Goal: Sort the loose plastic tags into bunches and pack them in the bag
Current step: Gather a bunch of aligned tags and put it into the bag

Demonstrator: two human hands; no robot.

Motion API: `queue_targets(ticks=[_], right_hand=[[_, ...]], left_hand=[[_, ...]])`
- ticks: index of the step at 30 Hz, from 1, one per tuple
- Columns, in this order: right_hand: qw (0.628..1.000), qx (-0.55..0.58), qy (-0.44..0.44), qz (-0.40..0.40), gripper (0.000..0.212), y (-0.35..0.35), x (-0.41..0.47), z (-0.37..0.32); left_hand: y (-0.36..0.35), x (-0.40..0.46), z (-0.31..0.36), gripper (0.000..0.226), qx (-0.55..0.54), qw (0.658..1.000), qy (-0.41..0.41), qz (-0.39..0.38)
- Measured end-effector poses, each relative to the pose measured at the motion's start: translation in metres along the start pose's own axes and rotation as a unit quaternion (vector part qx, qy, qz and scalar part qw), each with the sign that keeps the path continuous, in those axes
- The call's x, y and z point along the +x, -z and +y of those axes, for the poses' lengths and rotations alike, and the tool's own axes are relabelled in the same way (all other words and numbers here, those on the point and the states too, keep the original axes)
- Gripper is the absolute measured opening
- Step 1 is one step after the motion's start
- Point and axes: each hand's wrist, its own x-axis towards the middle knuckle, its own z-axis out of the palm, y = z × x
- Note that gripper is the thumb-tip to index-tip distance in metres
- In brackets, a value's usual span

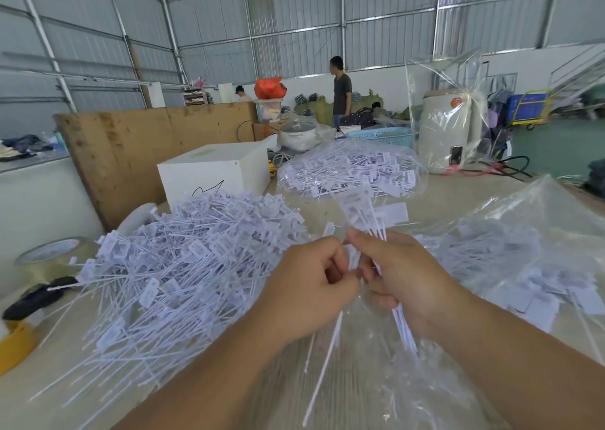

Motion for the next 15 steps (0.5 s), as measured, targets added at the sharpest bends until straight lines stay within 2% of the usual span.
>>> queue_targets(ticks=[3, 5, 10, 12, 15], right_hand=[[0.999, -0.004, 0.005, 0.032, 0.042, 0.004, 0.004, 0.003], [0.999, 0.001, 0.001, 0.035, 0.043, 0.005, 0.005, 0.003], [0.997, 0.03, 0.015, 0.076, 0.019, 0.009, 0.007, 0.002], [0.996, 0.036, 0.014, 0.078, 0.017, 0.014, 0.009, 0.001], [1.0, -0.009, 0.011, -0.007, 0.014, 0.013, 0.005, 0.0]], left_hand=[[0.002, 0.0, -0.002, 0.018, -0.056, 0.997, 0.011, -0.047], [0.007, 0.001, -0.003, 0.019, -0.076, 0.996, 0.026, -0.044], [0.025, 0.004, 0.0, 0.022, -0.106, 0.991, 0.068, -0.046], [0.03, 0.006, 0.002, 0.026, -0.128, 0.988, 0.084, 0.004], [0.033, 0.011, 0.001, 0.028, -0.2, 0.969, 0.108, 0.101]])
